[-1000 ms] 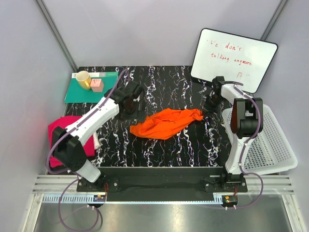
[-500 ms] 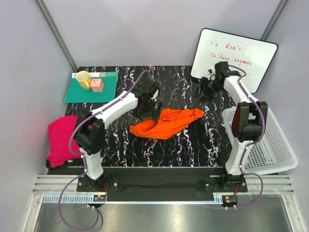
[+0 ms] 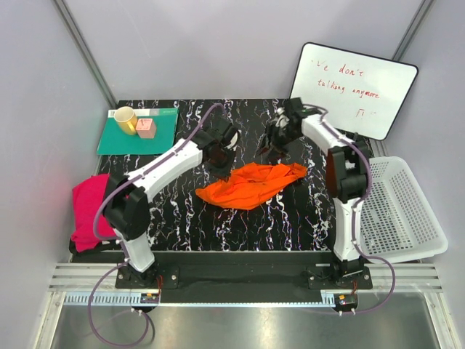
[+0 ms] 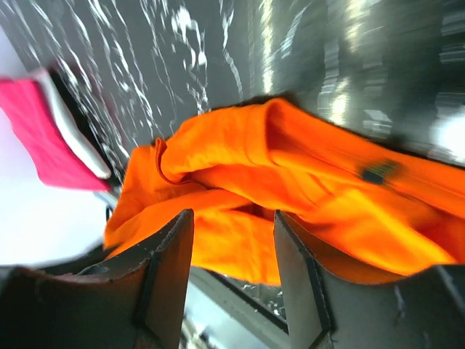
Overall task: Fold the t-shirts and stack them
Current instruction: Flatten out the tshirt
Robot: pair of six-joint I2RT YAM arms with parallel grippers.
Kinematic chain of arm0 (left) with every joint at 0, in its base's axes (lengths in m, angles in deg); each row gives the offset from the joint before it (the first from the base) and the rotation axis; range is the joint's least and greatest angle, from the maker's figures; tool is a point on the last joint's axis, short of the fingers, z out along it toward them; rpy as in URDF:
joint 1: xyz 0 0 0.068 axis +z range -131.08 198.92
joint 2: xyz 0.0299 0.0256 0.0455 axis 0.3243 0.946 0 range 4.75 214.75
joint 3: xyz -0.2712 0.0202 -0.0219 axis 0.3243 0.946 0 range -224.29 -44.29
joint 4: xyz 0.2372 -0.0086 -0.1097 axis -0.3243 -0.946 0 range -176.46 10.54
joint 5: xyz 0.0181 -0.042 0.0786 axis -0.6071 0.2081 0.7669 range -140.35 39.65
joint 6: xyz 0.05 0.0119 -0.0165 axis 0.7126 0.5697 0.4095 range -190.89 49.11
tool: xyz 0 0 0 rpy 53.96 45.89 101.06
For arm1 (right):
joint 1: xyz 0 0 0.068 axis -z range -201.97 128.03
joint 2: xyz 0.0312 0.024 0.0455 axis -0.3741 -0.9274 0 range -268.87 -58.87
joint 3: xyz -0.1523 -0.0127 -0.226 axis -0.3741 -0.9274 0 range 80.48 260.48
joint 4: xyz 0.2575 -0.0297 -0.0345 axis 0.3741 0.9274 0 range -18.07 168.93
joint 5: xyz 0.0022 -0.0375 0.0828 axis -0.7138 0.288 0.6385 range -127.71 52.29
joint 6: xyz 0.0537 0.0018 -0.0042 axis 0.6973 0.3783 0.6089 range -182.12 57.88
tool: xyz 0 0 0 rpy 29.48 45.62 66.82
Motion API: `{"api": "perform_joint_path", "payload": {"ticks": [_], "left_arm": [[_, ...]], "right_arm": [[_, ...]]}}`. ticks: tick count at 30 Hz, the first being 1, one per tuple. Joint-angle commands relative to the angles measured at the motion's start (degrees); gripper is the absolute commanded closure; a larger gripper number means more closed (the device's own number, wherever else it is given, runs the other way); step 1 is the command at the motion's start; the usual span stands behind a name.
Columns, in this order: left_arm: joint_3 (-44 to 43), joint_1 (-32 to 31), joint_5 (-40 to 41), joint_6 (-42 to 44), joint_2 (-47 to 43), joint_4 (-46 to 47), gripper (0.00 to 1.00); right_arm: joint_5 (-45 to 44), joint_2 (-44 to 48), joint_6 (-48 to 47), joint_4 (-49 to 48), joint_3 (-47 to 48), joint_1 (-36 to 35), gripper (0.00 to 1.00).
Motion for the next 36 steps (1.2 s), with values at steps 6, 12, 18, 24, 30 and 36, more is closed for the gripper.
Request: {"api": "perform_joint_path", "payload": {"ticks": [6,12,18,24,30,36], "left_arm": [[4.98,-0.85,0.34,-2.70,-7.75,-0.45,1.00],[6.13,-1.29,0.70,-3.32,-8.89,-0.54,1.00],[7.27,-2.34,0.87,-3.32,-10.65,-2.03,1.00],[10.43,-3.75,0.70,-4.46,-14.42,-3.70,1.00],[15.96,-5.33,-0.71,-6.83,-16.89,-5.02,1.00],[19.83,-7.70,-4.74,-10.00,-18.47,-7.04,1.00]], "right_arm": [[3.39,-5.26,1.70,1.25,2.01,-4.98,0.46],[1.72,-6.75,0.82,1.25,1.57,-5.77,0.49],[-0.21,-10.53,0.38,1.52,2.63,-7.27,0.53],[-2.06,-12.11,0.11,1.87,3.59,-7.88,0.53],[-2.33,-14.92,-0.06,2.04,5.53,-8.06,0.75],[-4.87,-17.47,-0.24,3.18,9.13,-8.23,1.00]]}}
